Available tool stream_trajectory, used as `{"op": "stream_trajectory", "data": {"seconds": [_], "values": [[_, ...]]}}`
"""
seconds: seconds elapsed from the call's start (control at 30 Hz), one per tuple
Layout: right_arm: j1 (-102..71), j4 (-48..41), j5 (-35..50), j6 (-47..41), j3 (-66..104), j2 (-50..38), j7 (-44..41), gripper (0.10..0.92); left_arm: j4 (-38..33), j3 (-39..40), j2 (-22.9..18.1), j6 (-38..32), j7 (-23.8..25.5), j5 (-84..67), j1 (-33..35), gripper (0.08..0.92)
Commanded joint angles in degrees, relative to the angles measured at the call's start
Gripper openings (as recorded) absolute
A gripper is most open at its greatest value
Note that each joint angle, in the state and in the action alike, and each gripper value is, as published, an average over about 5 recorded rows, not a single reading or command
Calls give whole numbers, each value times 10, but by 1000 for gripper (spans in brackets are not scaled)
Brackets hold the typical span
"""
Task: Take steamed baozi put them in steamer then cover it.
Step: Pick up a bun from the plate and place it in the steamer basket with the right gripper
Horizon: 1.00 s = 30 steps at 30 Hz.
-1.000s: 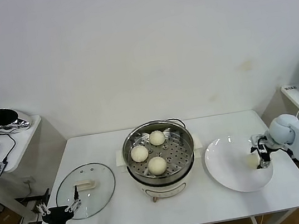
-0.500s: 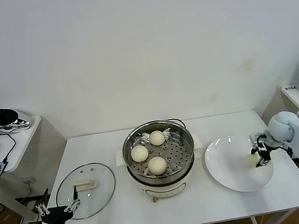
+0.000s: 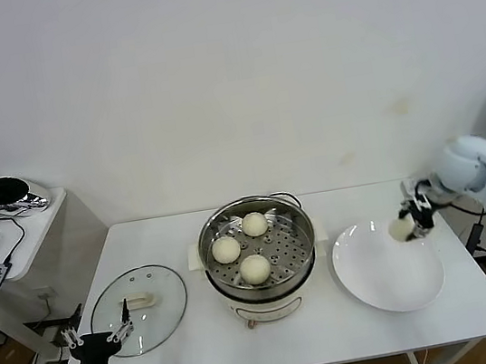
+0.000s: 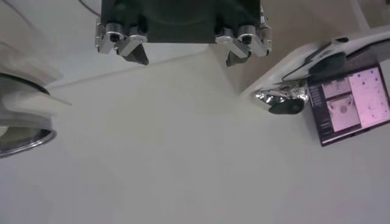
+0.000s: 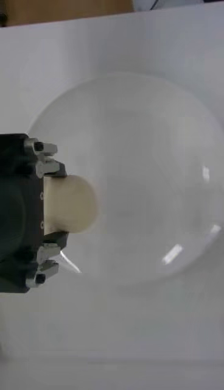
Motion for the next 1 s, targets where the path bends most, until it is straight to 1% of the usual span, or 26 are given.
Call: {"op": "stream_trajectory", "data": {"seconds": [0.03, 0.17, 0.33, 0.5, 0.7, 1.0], "values": [[333, 109, 224, -106, -256, 57, 37, 566, 0, 3, 2, 0, 0, 0, -3, 823], [346, 105, 274, -133, -275, 127, 67, 568, -1, 3, 1, 0, 0, -1, -4, 823], [312, 90, 331, -172, -278, 196, 114, 570, -2, 3, -2, 0, 0, 0, -3, 823], [277, 66, 370, -210, -277, 260, 159, 576, -2, -1, -4, 0, 0, -1, -4, 823], [236, 27, 357, -216, -278, 305, 174, 577, -3, -3, -10, 0, 0, -1, -3, 823], [188, -28, 313, -215, -275, 316, 167, 577, -4, -7, -7, -1, 0, -5, -4, 823]]}}
